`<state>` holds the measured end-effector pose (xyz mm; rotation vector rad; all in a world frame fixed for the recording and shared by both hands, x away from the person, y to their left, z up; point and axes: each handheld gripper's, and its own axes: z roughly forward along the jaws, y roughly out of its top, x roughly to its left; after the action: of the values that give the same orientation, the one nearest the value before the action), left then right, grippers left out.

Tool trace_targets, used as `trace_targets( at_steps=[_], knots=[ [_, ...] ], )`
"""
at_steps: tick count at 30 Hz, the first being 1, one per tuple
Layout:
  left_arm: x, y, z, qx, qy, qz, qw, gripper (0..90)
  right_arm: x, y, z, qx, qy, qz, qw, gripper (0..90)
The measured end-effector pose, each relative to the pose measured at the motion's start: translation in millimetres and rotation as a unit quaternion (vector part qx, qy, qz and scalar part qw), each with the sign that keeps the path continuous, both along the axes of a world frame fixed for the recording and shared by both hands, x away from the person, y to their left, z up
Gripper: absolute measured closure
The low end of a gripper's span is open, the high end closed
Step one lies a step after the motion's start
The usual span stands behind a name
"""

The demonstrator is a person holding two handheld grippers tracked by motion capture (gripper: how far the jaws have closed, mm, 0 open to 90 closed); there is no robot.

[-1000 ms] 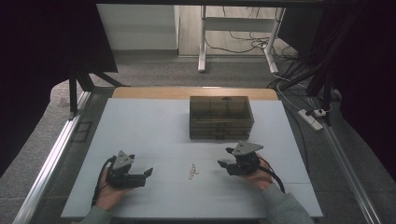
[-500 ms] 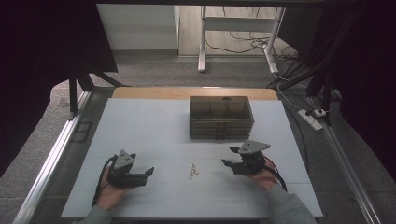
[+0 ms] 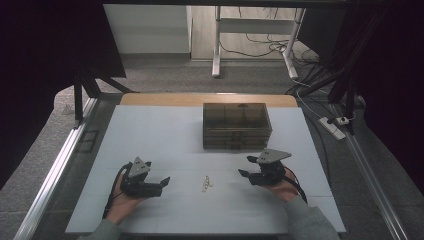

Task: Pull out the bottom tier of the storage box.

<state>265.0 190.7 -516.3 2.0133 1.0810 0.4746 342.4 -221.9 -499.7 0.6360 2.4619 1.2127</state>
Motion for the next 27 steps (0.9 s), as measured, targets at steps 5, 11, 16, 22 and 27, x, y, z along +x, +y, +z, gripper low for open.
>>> trace_targets(
  at_steps=[5, 11, 16, 22, 27],
  knots=[
    [5.5, -7.6, 2.7, -0.001, 0.001, -0.009, 1.0, 12.7, 0.7, -0.9, 1.4, -0.001, -0.002, -0.003, 1.0, 39.3],
    [10.9, -14.9, 5.7, -0.005, 0.002, -0.017, 0.9998, 12.9, 1.6, -2.0, 3.8, 0.001, -0.003, -0.002, 1.0, 39.5],
    [17.7, -19.7, 6.8, -0.004, 0.006, -0.02, 0.9998, 13.0, 3.0, -3.1, 5.0, 0.002, -0.004, -0.004, 1.0, 39.6],
    [25.0, -24.5, 9.8, -0.004, 0.007, -0.021, 0.9997, 13.1, 5.5, -5.5, 9.1, 0.005, -0.007, -0.009, 0.9999, 39.6],
    [30.1, -29.5, 11.6, -0.004, 0.007, -0.024, 0.9997, 13.2, 6.9, -7.6, 10.8, 0.003, -0.007, -0.013, 0.9999, 39.4]
  ],
)
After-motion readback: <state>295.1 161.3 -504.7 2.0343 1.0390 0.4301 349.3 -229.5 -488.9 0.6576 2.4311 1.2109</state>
